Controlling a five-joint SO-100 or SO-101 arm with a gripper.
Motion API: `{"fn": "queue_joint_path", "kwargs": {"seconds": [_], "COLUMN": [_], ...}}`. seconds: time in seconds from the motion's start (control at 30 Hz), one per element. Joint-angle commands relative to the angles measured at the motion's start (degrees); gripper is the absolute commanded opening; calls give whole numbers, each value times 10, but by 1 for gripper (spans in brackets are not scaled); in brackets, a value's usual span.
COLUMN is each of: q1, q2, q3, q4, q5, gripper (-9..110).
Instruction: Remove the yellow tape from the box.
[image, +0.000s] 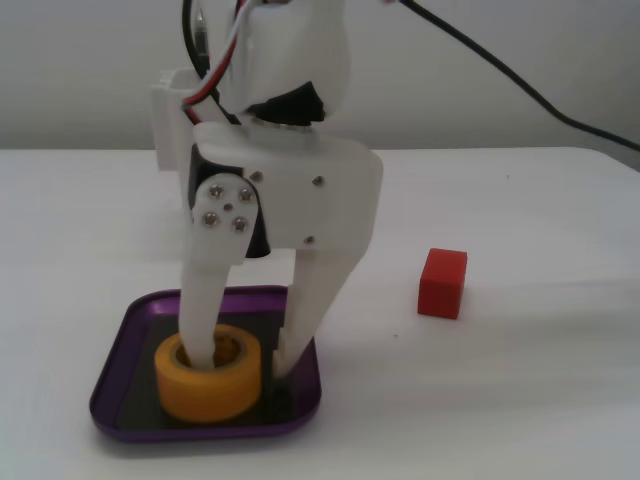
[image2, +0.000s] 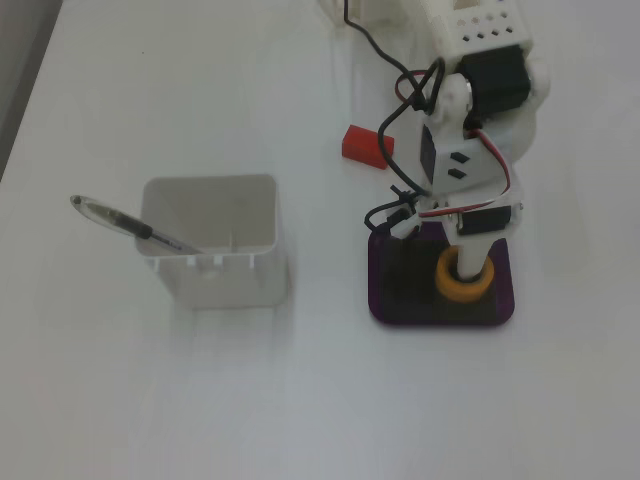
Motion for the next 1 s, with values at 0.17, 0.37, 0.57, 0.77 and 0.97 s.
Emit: {"fn": "queue_joint_path", "kwargs": {"seconds": [0.17,0.37,0.57,0.77,0.97], "q1": [-1,-1,6,8,22], "q2": [10,28,116,213,325], "q3": [-26,-64,-196,-225,-4], "q4": [-4,7,138,271,231], "q5": [-1,3,19,21,8], "gripper": [1,-1,-1,-1,-1]}}
